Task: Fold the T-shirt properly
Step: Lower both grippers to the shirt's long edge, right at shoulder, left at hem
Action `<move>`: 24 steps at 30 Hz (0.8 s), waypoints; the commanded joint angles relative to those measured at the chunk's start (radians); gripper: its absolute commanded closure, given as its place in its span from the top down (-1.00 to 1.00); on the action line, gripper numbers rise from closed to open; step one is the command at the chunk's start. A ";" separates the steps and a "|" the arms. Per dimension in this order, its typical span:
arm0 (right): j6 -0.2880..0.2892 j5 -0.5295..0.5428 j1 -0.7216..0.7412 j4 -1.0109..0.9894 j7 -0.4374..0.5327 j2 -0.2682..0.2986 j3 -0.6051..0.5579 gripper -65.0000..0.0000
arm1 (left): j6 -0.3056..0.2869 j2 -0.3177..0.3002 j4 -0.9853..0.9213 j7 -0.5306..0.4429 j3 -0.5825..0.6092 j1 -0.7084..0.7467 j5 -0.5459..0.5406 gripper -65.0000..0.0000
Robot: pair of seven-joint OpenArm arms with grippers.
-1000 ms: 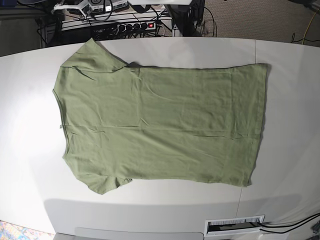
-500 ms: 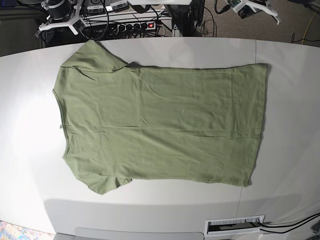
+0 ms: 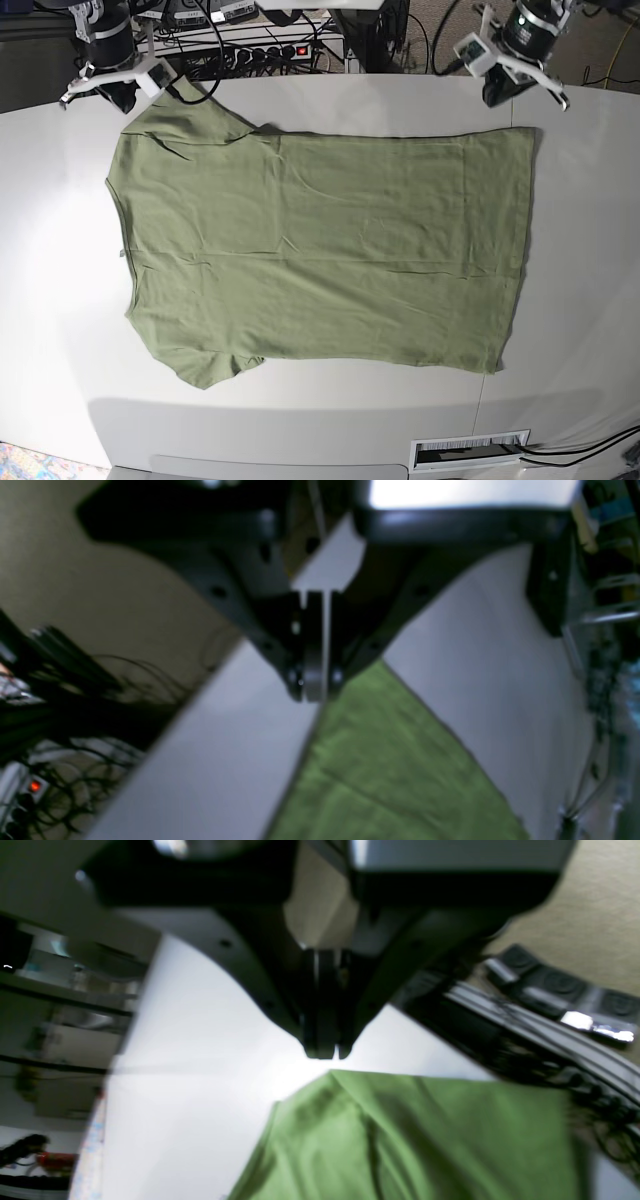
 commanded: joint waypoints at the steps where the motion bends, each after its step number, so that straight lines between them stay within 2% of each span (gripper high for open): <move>1: -0.016 -0.022 -0.003 0.018 0.000 0.008 0.008 -1.00 | 0.008 -0.021 -0.005 -0.011 -0.004 -0.010 0.008 -1.00; 3: -0.016 -0.023 0.002 0.018 0.001 0.008 0.008 -1.00 | 0.007 -0.045 -0.057 -0.026 -0.004 -0.042 0.008 -1.00; 4: -0.016 -0.023 0.001 0.018 0.002 0.009 0.008 -1.00 | 0.006 -0.058 -0.085 -0.032 -0.004 -0.056 0.008 -0.92; 7: -0.016 -0.023 0.001 0.018 0.001 0.008 0.008 -0.96 | -0.015 -0.095 -0.158 -0.033 -0.004 -0.097 0.008 -0.27; 8: -0.016 -0.023 0.002 0.018 0.001 0.008 0.008 -0.75 | -0.014 -0.106 -0.178 -0.037 -0.004 -0.106 0.008 -0.18; 10: -0.016 -0.023 0.002 0.018 0.002 0.008 0.008 -0.42 | -0.014 -0.129 -0.204 -0.045 -0.004 -0.121 0.009 -0.16; 11: -0.016 -0.023 0.002 0.019 0.000 0.008 0.008 -0.37 | -0.014 -0.141 -0.211 -0.051 -0.004 -0.128 0.008 -0.16; 20: -0.016 -0.024 0.020 0.019 -0.020 0.008 0.008 -0.37 | -0.095 -0.194 -0.222 -0.105 -0.002 -0.136 -0.022 -0.16; 24: -0.016 -0.024 0.032 0.019 -0.026 0.009 0.008 -0.37 | -0.098 -0.193 -0.269 -0.139 -0.001 -0.155 -0.022 -0.16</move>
